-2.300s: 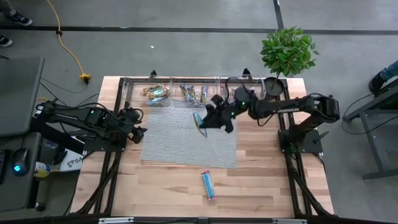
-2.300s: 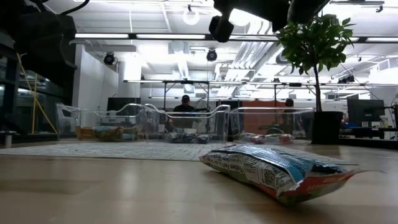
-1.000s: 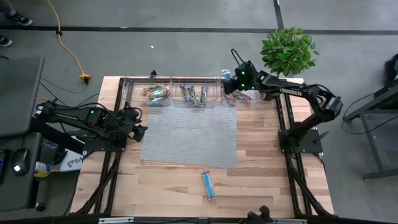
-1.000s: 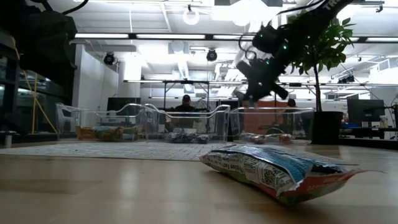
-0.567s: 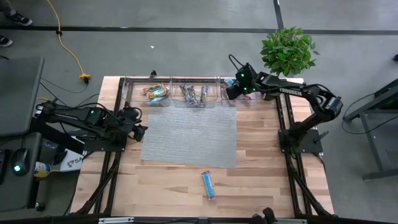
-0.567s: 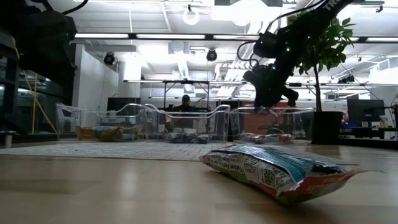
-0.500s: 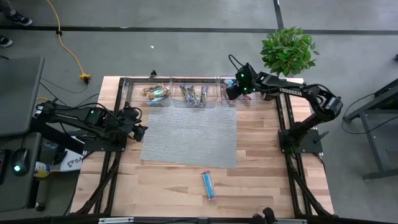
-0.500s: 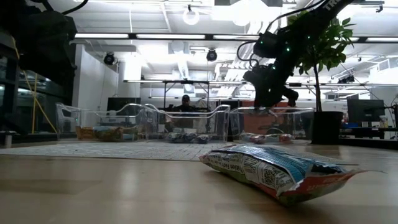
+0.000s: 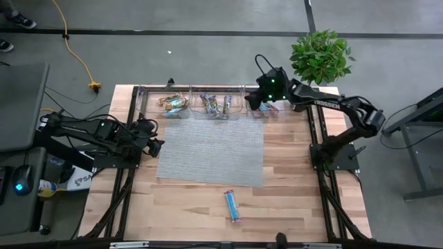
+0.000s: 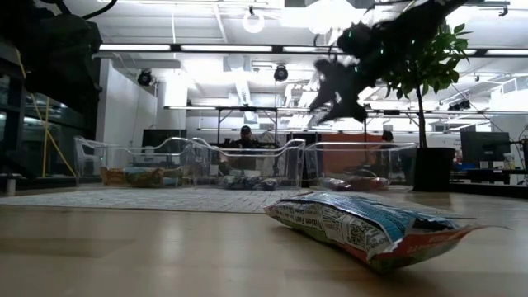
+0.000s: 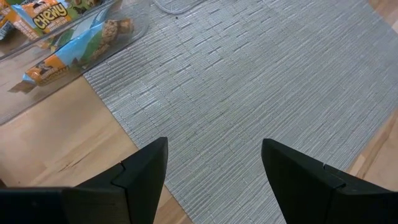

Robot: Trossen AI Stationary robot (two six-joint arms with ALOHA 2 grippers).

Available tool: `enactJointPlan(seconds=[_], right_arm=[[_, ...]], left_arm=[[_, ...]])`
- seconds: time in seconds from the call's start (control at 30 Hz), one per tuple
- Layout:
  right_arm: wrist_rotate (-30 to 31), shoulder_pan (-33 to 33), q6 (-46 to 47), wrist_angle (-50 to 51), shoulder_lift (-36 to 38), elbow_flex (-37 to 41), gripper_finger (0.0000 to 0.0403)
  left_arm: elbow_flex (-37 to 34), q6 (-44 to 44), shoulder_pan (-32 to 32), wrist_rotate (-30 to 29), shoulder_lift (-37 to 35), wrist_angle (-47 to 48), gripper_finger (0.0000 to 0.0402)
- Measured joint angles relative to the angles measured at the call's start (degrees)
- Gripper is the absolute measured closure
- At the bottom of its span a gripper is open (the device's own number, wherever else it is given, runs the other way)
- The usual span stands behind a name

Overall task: Pick and place Granola Bars by type
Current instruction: Put the red granola bar into the right transparent bin

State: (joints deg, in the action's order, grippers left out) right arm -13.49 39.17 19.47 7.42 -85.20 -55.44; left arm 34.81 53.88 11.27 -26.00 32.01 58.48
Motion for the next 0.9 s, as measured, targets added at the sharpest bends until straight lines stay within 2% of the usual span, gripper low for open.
enactJointPlan(seconds=[0.2, 0.43, 0.57, 0.73, 0.9], right_arm=[[-3.8, -6.9, 1.6, -7.8, 4.7, 0.0, 0.0208], [-3.3, -24.8, 7.7, -8.5, 7.7, 0.0, 0.0208], [1.0, -35.9, 15.0, -8.1, 7.7, 0.0, 0.0208], [11.2, -47.1, 24.9, -4.0, 7.7, -0.1, 0.0211], [15.1, -54.0, 27.2, 7.2, 5.2, -7.5, 0.0228]], left_arm=[[0.0, -0.6, 0.0, 0.0, 0.0, 0.0, 0.0145], [0.0, -1.1, 0.0, 0.0, 0.0, 0.0, 0.0145], [0.0, -1.1, 0.0, 0.0, 0.0, 0.0, 0.0145], [0.0, -2.7, 0.0, 0.0, 0.0, 0.0, 0.0145], [0.0, -3.5, 0.0, -0.1, 0.0, 0.0, 0.0145]])
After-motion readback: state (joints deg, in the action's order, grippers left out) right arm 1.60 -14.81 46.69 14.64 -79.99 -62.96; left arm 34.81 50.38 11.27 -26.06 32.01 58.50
